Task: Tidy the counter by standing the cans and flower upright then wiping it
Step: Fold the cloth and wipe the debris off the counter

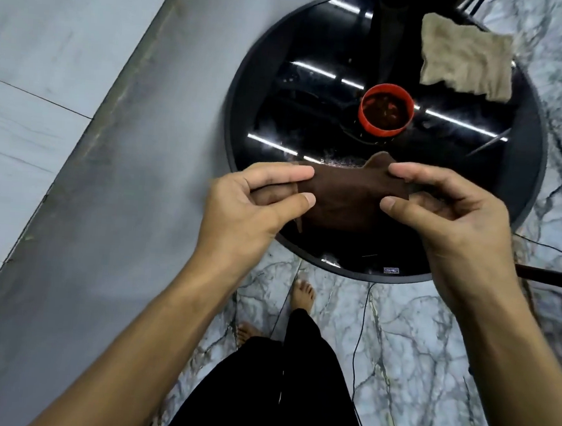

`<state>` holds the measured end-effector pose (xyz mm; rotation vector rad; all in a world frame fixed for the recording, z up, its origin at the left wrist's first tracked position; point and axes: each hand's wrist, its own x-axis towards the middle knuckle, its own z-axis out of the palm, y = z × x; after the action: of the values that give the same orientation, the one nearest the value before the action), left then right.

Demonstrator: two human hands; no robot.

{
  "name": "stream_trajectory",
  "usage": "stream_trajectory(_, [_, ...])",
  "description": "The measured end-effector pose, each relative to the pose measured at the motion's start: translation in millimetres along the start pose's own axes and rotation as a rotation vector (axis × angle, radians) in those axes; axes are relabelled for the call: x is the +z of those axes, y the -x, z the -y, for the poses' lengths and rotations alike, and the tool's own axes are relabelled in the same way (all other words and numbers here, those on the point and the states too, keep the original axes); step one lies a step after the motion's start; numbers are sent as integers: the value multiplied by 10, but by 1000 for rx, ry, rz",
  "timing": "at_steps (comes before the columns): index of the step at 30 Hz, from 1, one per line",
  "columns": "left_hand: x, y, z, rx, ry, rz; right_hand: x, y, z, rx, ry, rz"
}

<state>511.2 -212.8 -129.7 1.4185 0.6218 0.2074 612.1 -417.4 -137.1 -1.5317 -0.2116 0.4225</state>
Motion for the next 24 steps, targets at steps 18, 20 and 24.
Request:
stream_trajectory(18, [522,-782,853,-286,-212,17,-460,-428,-1091,171,148,-124])
stream_trajectory(20, [529,-803,883,-309,-231,10,-460,-441,-1127,175,164,-129])
stream_trajectory(24, [535,-826,947,-319,-271,8,-455,-458,-1170,176,214,-135])
